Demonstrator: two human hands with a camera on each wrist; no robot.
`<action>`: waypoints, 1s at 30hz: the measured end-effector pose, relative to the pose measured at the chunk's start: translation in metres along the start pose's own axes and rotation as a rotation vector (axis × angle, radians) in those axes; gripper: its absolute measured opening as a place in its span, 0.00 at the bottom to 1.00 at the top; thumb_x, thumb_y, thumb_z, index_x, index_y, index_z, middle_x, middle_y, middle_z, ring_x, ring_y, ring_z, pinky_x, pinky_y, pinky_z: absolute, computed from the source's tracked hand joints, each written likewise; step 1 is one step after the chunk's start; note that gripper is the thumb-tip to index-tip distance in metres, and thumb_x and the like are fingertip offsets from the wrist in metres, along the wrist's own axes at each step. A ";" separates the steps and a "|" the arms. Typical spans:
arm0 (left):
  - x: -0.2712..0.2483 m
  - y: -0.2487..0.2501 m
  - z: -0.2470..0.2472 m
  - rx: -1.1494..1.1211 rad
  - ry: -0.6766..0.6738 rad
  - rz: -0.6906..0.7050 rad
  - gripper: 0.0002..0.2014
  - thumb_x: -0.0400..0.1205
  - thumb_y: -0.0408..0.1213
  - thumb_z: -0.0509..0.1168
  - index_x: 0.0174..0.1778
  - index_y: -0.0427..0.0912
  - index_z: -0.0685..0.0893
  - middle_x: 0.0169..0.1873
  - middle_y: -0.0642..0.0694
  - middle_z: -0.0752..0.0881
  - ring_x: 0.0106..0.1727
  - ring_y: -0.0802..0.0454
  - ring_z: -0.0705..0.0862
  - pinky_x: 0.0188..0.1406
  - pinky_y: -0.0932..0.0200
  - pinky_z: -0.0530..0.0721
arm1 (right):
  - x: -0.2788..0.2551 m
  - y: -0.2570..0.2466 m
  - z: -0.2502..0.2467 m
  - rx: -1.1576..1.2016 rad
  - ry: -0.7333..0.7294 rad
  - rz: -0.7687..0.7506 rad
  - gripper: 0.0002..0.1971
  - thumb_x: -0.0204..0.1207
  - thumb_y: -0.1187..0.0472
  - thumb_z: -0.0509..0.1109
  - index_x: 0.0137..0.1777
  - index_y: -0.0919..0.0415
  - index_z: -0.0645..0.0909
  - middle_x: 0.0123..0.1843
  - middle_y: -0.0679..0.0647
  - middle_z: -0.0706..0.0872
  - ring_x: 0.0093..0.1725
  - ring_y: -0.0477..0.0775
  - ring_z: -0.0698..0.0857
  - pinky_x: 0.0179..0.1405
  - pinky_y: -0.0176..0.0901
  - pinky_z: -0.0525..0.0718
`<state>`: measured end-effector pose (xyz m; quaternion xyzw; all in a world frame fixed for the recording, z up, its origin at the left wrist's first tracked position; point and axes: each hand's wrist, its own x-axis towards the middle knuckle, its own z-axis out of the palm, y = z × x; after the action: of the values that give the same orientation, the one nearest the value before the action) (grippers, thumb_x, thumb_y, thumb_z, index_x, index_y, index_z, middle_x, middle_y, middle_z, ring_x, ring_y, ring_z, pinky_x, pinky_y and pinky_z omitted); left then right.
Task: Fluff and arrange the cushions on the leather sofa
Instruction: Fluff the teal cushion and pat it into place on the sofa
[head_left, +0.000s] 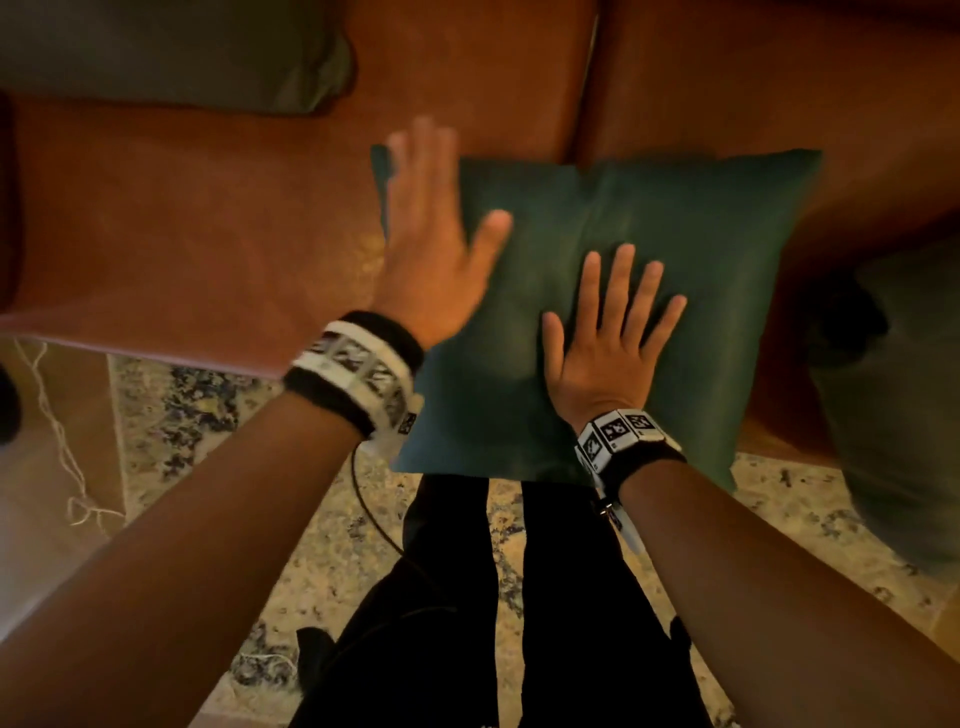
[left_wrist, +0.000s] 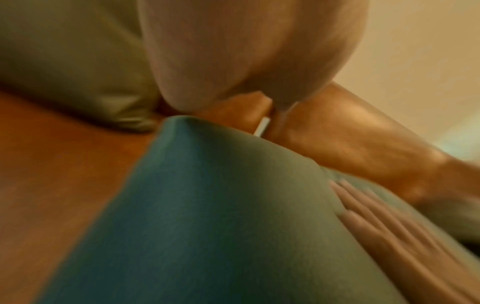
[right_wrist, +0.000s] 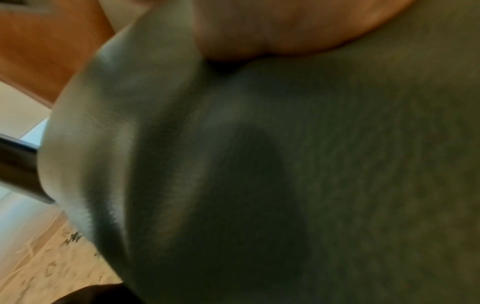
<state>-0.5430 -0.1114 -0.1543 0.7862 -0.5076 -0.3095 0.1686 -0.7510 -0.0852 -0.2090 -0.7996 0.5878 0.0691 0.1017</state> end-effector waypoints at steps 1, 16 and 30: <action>0.004 0.018 0.010 0.140 -0.048 0.191 0.38 0.90 0.55 0.55 0.91 0.35 0.53 0.90 0.34 0.49 0.91 0.34 0.44 0.90 0.38 0.43 | -0.001 0.001 0.006 -0.001 -0.008 0.000 0.36 0.91 0.37 0.43 0.94 0.55 0.48 0.94 0.60 0.50 0.92 0.70 0.49 0.88 0.78 0.45; -0.002 -0.028 0.021 0.537 -0.255 0.584 0.37 0.90 0.61 0.50 0.90 0.42 0.58 0.90 0.39 0.58 0.91 0.40 0.51 0.90 0.39 0.50 | 0.001 0.012 0.024 -0.015 0.002 0.022 0.36 0.91 0.37 0.46 0.94 0.53 0.49 0.94 0.58 0.50 0.92 0.67 0.49 0.88 0.74 0.40; 0.010 -0.028 0.020 0.682 -0.375 0.840 0.44 0.86 0.72 0.48 0.91 0.45 0.56 0.90 0.42 0.57 0.91 0.41 0.53 0.90 0.39 0.47 | 0.008 0.019 0.027 -0.017 -0.013 0.003 0.36 0.91 0.36 0.44 0.94 0.51 0.48 0.94 0.57 0.48 0.93 0.67 0.48 0.88 0.76 0.43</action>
<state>-0.5336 -0.1078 -0.1894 0.4588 -0.8688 -0.1688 -0.0790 -0.7660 -0.0917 -0.2385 -0.7990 0.5878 0.0796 0.0985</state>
